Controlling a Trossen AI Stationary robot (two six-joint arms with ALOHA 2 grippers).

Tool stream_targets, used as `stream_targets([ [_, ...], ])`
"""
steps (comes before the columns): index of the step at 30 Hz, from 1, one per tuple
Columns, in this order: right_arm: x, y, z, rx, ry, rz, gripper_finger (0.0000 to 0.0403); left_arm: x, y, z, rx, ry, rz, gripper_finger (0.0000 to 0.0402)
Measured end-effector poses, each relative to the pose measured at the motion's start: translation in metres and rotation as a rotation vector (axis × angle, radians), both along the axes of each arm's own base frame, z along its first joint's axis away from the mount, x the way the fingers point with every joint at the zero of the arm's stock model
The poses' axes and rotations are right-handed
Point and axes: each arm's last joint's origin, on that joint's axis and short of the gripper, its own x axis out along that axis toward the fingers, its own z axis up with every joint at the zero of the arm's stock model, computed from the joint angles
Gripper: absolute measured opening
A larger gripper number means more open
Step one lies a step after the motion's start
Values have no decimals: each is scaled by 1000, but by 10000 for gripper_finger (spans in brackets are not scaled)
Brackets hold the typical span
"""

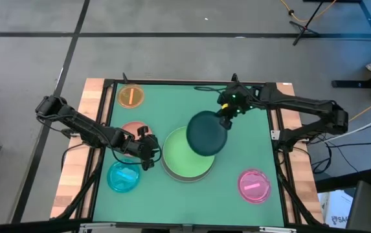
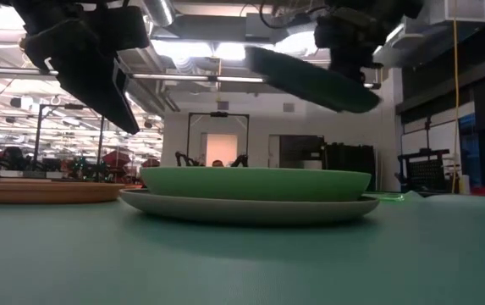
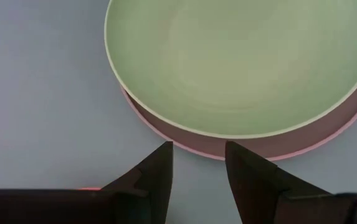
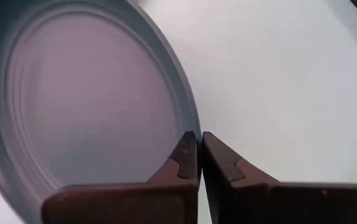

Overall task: Stack plastic plates
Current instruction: Stack the dark green plate on the green plate

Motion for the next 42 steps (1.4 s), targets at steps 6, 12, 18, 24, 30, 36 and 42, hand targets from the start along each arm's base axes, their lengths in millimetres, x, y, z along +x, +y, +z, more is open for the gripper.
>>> stream_targets([
  [6, 17, -4, -14, 20, -16, -17, 0, -3, -3, -1, 27, 35, -51, 140],
  [12, 43, 8, -32, 1, -27, 60, 0, -11, -9, 2, 58, 104, -79, 140],
  [18, 66, 24, -53, -26, -14, 112, 0, -11, -11, 3, 67, 97, -81, 140],
  [24, 78, 34, -73, -27, 31, 141, 0, -12, -13, 3, 66, 96, -90, 140],
  [30, 84, 34, -88, -18, 71, 145, 0, -12, -13, 3, 66, 94, -90, 140],
  [36, 88, 34, -102, -10, 113, 145, 0, -11, -14, 4, 63, 87, -89, 140],
  [42, 94, 33, -108, -19, 89, 150, 7, -11, -14, 4, 62, 86, -89, 140],
])
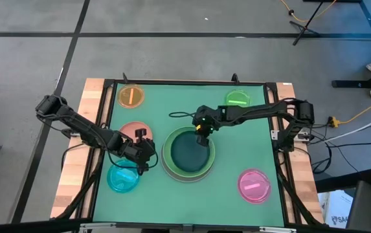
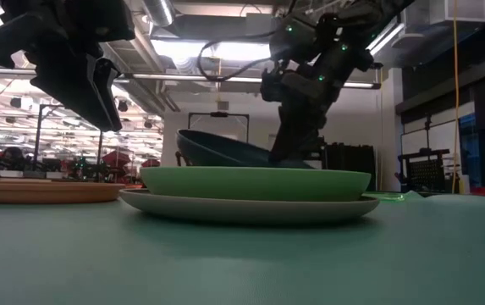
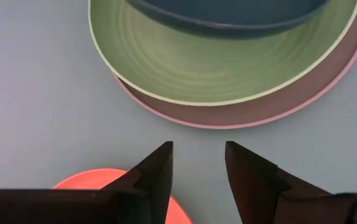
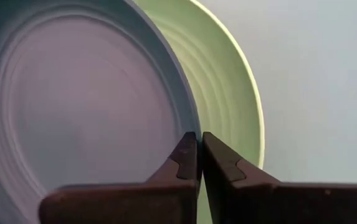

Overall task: Stack plastic plates
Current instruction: Stack the dark green plate on the green plate, then stack the orange plate on the dark green plate

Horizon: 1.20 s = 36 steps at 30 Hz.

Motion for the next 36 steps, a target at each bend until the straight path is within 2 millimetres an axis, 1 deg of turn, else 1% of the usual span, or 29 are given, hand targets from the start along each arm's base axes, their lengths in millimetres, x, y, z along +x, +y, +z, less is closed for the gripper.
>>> stream_targets([
  [2, 2, 0, 1, -12, -22, 13, 22, 0, 0, 0, 0, -1, 0, 140],
  [6, 3, 0, 2, -17, -38, 16, 66, 0, 0, 0, -1, -4, 0, 140],
  [11, -1, 0, 4, -27, -14, 35, 107, 1, 0, 1, -3, -8, 0, 140],
  [14, -7, 1, 17, -28, -2, 41, 120, 1, -1, 1, -10, -12, -1, 140],
  [17, -16, 8, 31, -44, -1, 53, 124, 1, -2, 0, -69, -10, 20, 140],
  [20, -22, 20, 42, -118, -1, 41, 124, -2, -2, -5, -137, 16, 48, 140],
  [22, -23, 31, 45, -169, -4, 37, 124, -6, -1, -10, -160, 39, 88, 140],
  [29, -27, 72, 45, -334, 14, 55, 124, -18, 4, -25, -193, 106, 237, 140],
  [36, -31, 105, 45, -395, -9, 79, 124, -28, 8, -41, -204, 140, 287, 140],
])
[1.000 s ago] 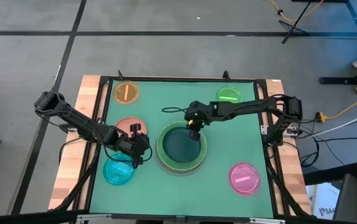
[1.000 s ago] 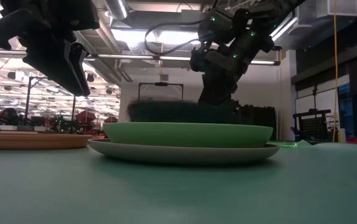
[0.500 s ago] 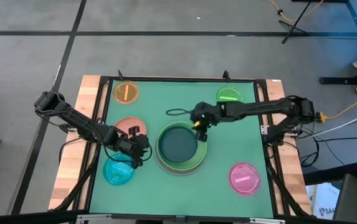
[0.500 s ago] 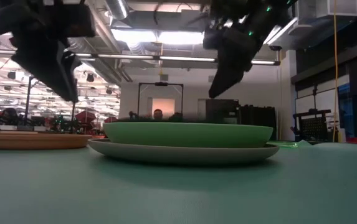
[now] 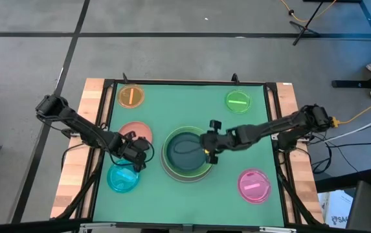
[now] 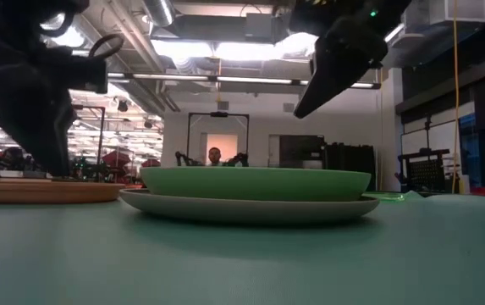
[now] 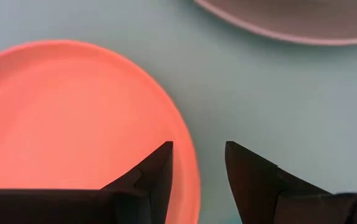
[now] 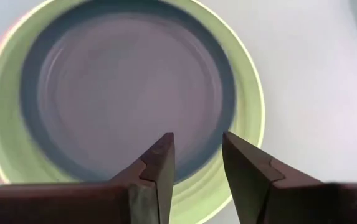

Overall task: Stack plastic plates
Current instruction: Stack the orange plate on the dark green plate

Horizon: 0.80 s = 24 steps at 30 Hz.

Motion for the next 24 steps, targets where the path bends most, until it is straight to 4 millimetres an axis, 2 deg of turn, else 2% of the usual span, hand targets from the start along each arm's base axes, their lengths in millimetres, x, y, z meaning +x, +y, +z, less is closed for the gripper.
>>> stream_targets([
  [5, -3, 13, 0, -24, -12, 12, 124, -4, 2, -9, -5, -6, 2, 140],
  [16, -2, 12, 1, -30, -19, -1, 124, -10, 5, -24, 3, -12, -48, 135],
  [20, -2, 12, 1, -29, -19, -2, 124, -14, 7, -29, 8, 4, -47, 115],
  [24, -2, 12, 1, -28, -22, -2, 124, -14, 7, -29, 18, 0, -48, 76],
])
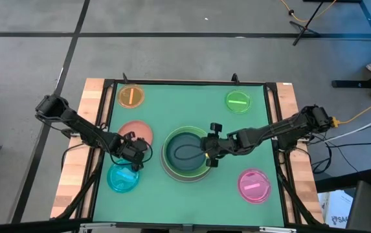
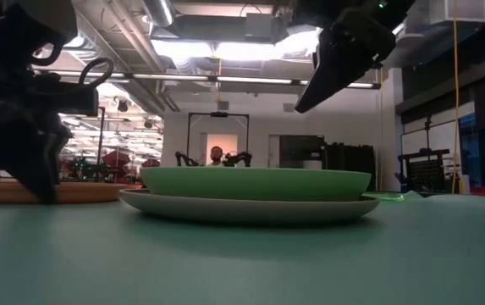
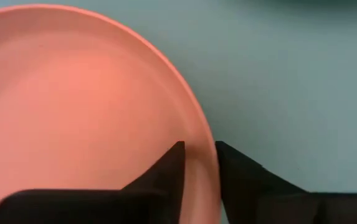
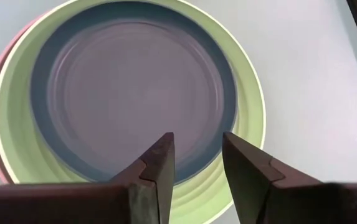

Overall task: Stack plastic plates
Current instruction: Stack the orange plate on the dark green plate

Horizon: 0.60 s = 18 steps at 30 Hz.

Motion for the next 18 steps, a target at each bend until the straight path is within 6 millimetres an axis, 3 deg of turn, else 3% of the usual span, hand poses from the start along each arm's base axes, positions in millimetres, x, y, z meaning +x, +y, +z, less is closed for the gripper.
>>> stream_targets([
  [6, 0, 0, 0, 8, -5, -10, 124, 1, 0, 0, 30, -2, -43, 11],
  [12, 0, 0, 0, -6, -3, -19, 124, 3, -1, 4, 41, -3, -77, 11],
  [18, -9, -2, -6, 19, 95, -66, 124, 12, -4, 24, 85, 17, -91, 7],
])
